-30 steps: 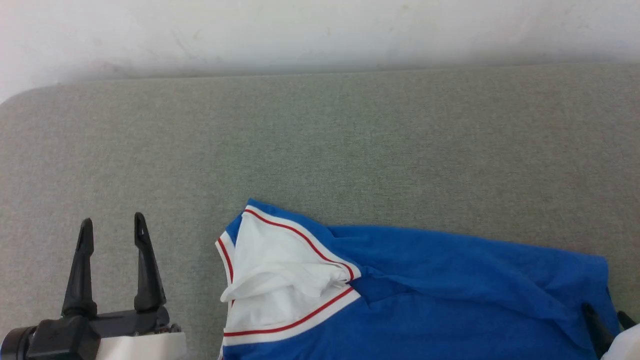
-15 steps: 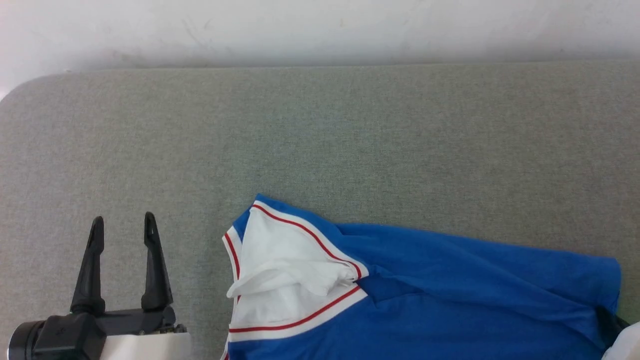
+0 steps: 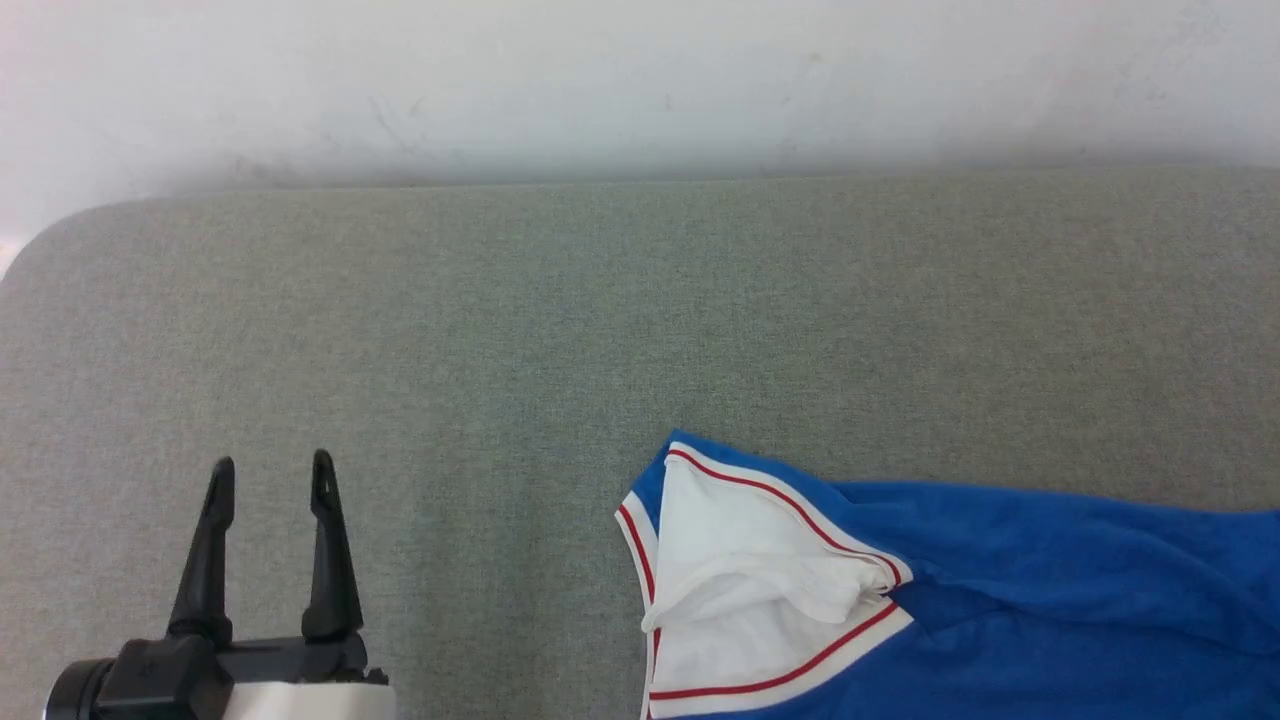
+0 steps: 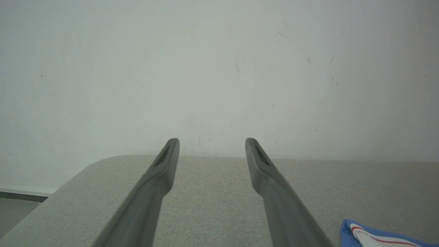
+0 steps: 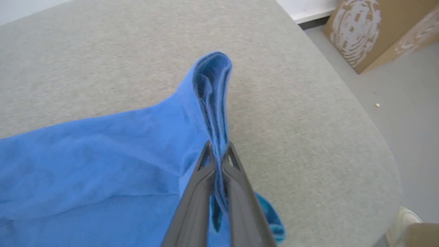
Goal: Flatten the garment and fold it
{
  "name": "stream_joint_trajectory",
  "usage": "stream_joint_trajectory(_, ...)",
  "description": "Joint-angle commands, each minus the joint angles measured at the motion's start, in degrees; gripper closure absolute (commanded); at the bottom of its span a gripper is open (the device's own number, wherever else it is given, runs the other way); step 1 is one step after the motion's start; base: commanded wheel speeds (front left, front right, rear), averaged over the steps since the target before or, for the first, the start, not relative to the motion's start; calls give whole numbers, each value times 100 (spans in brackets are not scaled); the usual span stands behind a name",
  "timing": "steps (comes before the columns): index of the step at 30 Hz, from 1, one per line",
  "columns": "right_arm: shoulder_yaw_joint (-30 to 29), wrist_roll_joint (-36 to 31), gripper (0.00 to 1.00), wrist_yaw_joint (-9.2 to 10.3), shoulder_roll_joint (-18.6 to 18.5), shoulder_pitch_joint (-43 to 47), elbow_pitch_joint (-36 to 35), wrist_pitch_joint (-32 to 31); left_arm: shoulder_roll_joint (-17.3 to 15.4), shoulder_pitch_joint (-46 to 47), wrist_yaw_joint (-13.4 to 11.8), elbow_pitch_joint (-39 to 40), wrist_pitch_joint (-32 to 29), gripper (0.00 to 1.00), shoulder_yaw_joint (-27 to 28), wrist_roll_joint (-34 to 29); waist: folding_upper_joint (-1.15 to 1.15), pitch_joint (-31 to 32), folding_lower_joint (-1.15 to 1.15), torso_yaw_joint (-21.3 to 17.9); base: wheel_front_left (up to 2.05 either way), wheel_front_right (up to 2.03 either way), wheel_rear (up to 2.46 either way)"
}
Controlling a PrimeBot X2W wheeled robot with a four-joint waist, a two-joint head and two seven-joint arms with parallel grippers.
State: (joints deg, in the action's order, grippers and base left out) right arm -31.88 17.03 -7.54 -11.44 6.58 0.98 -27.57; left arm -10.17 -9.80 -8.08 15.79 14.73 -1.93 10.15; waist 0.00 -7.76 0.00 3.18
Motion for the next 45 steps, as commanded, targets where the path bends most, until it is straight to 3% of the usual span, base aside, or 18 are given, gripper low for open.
stream_joint_trajectory(1, 132, 51, 100, 5, 57, 35, -109, -44, 38, -91, 37, -27, 27, 0, 32, -31, 0, 25, 0, -3, 0, 0, 0)
stream_joint_trajectory(12, 2301, 888, 100, 5, 452, 190, -1588, -1076, 268, -53, 230, -144, 27, 0, 45, -68, 0, 97, 0, 37, 0, 0, 0)
stream_joint_trajectory(20, 3785, 974, 100, 5, 561, -223, -1716, -1141, 300, -50, 359, -231, 27, 0, 160, -72, 0, 113, 0, 131, 0, 0, 0)
stream_joint_trajectory(27, 4788, 984, 100, 5, 699, -819, -1243, -1059, 392, 16, 436, -272, 27, 0, 152, -76, 0, 35, 0, 209, 0, 0, 0)
stream_joint_trajectory(36, 5195, 804, 100, 5, 835, -1492, 56, -751, 510, 169, 526, -430, 27, 0, 125, -78, 0, -100, 0, 375, 0, 0, 0)
stream_joint_trajectory(43, 5674, 204, 100, 5, 854, -1988, 1100, -690, 598, 234, 576, -553, 27, 0, 76, -78, 0, -100, 0, 431, 0, 0, 0)
stream_joint_trajectory(44, 5739, 55, 99, 5, 854, -2054, 1241, -708, 607, 240, 582, -569, 27, 0, 74, -79, 0, -92, 0, 433, 0, 0, 0)
stream_joint_trajectory(45, 5814, -85, 86, 5, 854, -2111, 1385, -760, 615, 246, 588, -586, 27, 0, 71, -78, 0, -82, 0, 436, 0, 0, 0)
